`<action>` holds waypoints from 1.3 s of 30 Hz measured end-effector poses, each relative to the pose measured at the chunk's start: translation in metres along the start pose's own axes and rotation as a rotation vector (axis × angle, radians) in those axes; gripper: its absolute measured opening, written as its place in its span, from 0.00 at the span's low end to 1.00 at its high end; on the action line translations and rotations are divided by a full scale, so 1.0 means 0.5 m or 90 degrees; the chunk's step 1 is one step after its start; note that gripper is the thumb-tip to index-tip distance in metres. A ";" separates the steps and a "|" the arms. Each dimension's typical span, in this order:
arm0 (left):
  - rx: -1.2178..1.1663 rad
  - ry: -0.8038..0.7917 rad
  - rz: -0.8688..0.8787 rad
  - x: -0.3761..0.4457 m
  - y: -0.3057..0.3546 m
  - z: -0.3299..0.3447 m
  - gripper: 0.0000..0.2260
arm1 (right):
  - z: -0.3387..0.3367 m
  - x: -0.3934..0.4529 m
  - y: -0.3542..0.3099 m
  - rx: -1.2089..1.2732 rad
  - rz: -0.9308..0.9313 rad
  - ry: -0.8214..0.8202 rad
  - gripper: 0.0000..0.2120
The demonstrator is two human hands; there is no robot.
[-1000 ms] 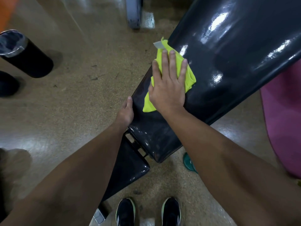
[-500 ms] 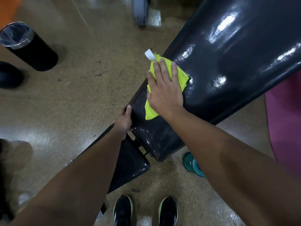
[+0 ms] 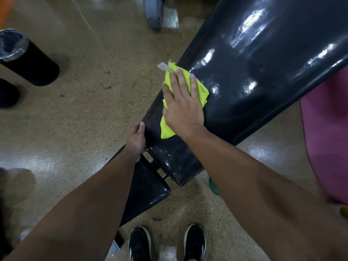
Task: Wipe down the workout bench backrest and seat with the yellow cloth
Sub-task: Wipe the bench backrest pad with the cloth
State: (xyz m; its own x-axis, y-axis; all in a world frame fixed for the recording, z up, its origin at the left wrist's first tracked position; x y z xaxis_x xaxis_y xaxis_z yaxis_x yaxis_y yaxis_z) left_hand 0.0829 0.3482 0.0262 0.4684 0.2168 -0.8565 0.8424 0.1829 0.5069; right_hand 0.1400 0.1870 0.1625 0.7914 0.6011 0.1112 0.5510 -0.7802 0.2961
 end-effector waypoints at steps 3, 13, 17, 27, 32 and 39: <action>-0.028 0.014 0.005 0.009 -0.005 0.002 0.17 | -0.004 0.020 0.010 -0.010 0.029 0.005 0.28; -0.114 0.007 -0.062 0.013 -0.029 0.001 0.18 | -0.004 -0.023 0.017 0.023 -0.008 0.018 0.29; -0.145 -0.011 -0.068 0.030 -0.040 -0.003 0.18 | -0.020 0.030 0.034 -0.010 0.066 0.015 0.28; -0.124 0.002 -0.068 0.031 -0.046 -0.005 0.15 | 0.004 0.006 0.005 -0.001 -0.025 -0.015 0.29; 0.181 0.119 0.114 0.027 -0.091 -0.050 0.22 | 0.004 0.050 -0.007 -0.033 0.004 -0.048 0.28; 0.471 0.279 0.422 -0.028 -0.146 -0.076 0.13 | 0.010 0.043 -0.005 -0.029 -0.017 -0.040 0.29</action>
State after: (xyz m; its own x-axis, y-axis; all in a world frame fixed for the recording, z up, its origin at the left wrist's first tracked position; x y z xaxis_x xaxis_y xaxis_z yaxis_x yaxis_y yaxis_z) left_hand 0.0048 0.3682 0.0047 0.8770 0.4100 -0.2507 0.4778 -0.6880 0.5462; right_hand 0.1570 0.2008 0.1596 0.7928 0.6080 0.0434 0.5602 -0.7548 0.3411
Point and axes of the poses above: each hand's wrist, its own x-axis towards the middle knuckle, its own z-axis out of the palm, y = z × x, the point moved 2 cm from there along x, towards the middle knuckle, and after that the axes turned 14 degrees about -z, right-handed, at the moved point
